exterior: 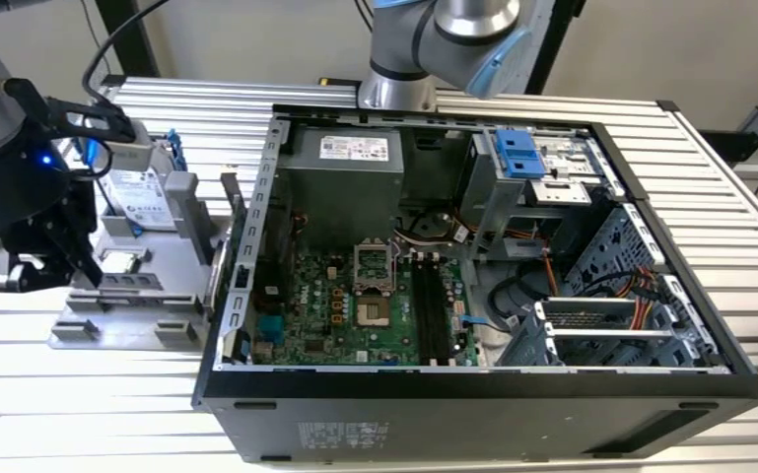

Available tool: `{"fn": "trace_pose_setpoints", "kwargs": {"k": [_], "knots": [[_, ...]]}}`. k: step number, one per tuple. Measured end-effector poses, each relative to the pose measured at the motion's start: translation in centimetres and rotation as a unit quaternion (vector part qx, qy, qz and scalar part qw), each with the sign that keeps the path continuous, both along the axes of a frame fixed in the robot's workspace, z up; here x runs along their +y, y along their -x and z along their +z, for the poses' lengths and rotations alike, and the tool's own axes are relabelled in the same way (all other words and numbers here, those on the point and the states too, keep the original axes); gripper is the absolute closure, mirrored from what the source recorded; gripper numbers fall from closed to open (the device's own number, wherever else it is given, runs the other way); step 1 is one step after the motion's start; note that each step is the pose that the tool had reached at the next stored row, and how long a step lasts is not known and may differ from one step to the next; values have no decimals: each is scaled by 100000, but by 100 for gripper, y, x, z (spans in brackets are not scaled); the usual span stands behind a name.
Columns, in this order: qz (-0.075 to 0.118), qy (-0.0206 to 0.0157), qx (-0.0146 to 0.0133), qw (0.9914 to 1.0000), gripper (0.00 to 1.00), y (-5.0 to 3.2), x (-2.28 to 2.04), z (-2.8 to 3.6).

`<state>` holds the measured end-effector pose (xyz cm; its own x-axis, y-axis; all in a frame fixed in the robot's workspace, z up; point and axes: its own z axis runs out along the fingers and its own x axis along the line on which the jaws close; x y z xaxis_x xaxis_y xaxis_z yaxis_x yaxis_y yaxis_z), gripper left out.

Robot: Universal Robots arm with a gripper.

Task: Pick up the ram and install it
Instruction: 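Pick up the ram and move it above insertion slot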

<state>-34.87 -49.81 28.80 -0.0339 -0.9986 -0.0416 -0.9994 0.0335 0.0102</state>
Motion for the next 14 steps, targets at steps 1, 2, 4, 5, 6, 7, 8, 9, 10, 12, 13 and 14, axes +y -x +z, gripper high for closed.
{"fn": "trace_pose_setpoints", "kwargs": {"k": [1, 2, 4, 5, 6, 7, 8, 9, 10, 12, 13, 14], "knots": [[-2, -1, -1, 100000, 100, 0, 0, 8], [-2, -1, 1, 100000, 100, 0, 0, 16], [-2, 0, 1, 100000, 100, 0, 0, 33], [-1, -2, -1, 100000, 100, 0, 0, 42], [0, -1, -1, 100000, 100, 0, 0, 50], [-1, -2, -2, 100000, 100, 0, 0, 57], [-1, -3, -1, 100000, 100, 0, 0, 65], [1, -3, -2, 100000, 100, 0, 0, 72], [-1, -1, -1, 100000, 100, 0, 0, 79], [0, -2, 0, 100000, 100, 0, 0, 93], [-1, -7, -8, 100000, 100, 0, 0, 101], [-1, -4, -4, 100000, 100, 0, 0, 112]]}}
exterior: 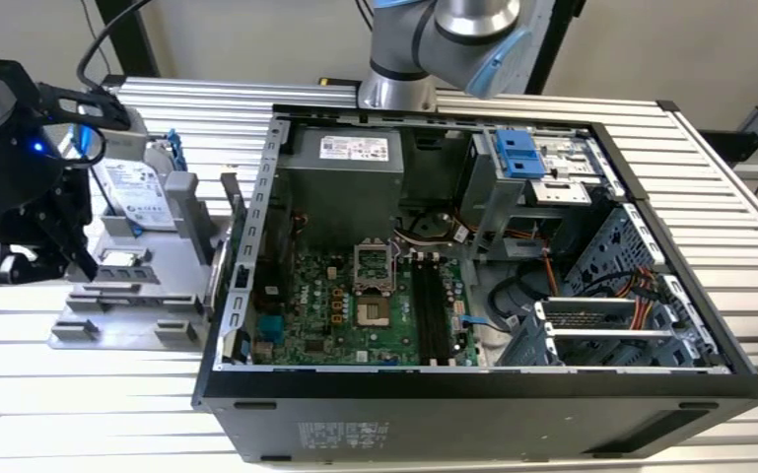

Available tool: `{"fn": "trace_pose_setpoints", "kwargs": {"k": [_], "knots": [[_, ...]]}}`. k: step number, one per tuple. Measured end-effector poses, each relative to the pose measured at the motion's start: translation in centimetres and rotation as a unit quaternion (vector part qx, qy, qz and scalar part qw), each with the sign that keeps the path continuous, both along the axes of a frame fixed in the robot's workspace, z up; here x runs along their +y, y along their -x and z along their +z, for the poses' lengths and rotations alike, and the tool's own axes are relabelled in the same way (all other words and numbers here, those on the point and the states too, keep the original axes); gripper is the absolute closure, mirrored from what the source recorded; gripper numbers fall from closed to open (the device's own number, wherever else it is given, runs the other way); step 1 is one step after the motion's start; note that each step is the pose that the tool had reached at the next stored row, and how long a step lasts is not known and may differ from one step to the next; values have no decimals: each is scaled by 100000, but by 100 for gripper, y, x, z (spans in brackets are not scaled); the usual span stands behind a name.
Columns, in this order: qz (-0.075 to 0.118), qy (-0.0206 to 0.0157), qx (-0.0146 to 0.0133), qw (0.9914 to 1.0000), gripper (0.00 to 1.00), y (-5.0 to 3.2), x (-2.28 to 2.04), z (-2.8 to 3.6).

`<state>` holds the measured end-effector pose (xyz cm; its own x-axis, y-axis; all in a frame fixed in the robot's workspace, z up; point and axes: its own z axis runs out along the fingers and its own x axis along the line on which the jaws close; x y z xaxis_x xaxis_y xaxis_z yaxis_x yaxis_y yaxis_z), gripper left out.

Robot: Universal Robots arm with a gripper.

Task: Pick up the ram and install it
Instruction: 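Pick up the ram and move it above insertion slot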

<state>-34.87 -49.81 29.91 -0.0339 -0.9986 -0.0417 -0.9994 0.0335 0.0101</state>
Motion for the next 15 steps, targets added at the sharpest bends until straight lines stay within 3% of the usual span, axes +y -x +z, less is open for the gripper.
{"fn": "trace_pose_setpoints", "kwargs": {"k": [11, 12, 15], "knots": [[0, 3, 4, 100000, 100, 0, 0, 124], [-1, 3, 5, 100000, 100, 0, 0, 168], [0, 2, 4, 100000, 100, 0, 0, 209]]}}
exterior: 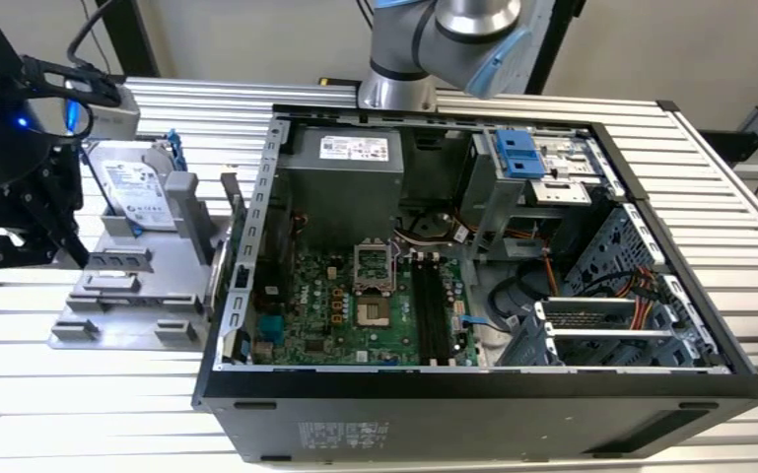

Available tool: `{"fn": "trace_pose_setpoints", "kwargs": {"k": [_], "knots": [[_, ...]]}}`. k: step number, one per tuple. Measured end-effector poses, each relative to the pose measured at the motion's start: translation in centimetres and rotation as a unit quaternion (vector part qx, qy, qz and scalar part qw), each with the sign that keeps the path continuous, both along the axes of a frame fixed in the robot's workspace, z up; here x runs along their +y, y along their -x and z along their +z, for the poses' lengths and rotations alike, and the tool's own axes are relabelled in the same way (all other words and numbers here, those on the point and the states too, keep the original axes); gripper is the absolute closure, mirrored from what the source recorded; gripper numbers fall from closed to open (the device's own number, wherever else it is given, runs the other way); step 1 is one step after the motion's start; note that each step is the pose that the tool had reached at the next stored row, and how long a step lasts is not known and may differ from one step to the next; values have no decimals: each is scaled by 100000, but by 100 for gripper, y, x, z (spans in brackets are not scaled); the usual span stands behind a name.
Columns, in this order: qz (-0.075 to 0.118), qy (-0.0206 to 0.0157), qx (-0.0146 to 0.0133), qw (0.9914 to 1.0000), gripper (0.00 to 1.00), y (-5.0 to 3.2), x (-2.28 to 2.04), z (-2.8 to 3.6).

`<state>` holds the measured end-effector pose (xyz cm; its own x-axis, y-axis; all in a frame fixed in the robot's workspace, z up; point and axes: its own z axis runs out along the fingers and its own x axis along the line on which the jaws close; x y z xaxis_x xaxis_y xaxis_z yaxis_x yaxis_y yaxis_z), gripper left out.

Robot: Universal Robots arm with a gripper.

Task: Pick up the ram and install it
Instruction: 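Pick up the ram and move it above insertion slot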

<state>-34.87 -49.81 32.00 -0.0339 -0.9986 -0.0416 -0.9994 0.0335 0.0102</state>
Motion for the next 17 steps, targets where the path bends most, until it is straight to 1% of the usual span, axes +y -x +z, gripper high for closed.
{"fn": "trace_pose_setpoints", "kwargs": {"k": [9, 17], "knots": [[0, 2, 2, 100000, 100, 0, 0, 111], [1, -1, -2, 100000, 100, 0, 0, 192]]}}
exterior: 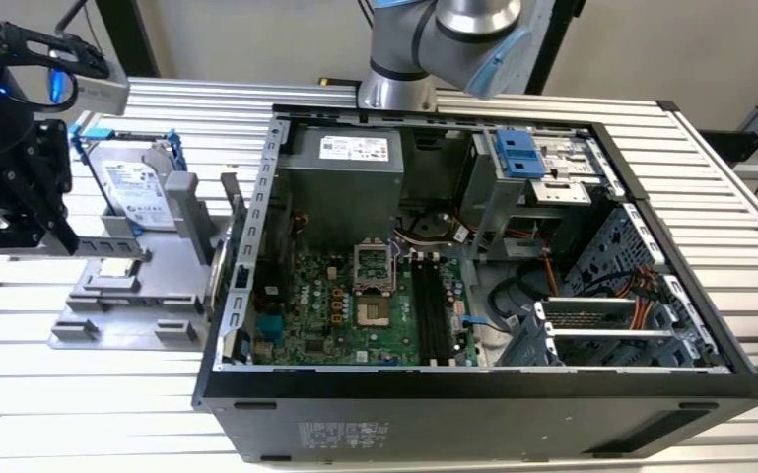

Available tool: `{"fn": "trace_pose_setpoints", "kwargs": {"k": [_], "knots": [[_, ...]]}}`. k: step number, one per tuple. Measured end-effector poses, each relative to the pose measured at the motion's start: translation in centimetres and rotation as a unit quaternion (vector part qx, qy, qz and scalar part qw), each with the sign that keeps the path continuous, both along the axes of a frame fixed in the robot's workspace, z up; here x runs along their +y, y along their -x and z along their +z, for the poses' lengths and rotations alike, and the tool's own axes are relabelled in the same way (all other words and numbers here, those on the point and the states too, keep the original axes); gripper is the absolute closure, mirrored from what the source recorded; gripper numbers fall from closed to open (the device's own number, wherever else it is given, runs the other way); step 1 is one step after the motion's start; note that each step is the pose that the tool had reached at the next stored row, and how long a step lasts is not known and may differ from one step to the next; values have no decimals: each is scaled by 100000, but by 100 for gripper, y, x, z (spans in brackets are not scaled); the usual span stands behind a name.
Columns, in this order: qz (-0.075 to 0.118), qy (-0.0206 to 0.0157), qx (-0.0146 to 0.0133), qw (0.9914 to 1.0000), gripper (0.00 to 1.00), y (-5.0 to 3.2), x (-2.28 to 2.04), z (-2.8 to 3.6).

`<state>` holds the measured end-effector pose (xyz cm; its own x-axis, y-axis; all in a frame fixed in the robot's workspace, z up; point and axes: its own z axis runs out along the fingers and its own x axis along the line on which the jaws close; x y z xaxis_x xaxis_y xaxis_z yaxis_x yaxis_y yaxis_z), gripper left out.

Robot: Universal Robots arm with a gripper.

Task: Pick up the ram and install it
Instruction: 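Pick up the ram and move it above insertion slot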

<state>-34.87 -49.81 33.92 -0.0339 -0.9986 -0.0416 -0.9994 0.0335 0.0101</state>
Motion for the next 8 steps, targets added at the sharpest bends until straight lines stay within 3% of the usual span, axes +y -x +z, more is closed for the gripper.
{"fn": "trace_pose_setpoints", "kwargs": {"k": [8], "knots": [[0, 2, 4, 100000, 100, 0, 0, 95]]}}
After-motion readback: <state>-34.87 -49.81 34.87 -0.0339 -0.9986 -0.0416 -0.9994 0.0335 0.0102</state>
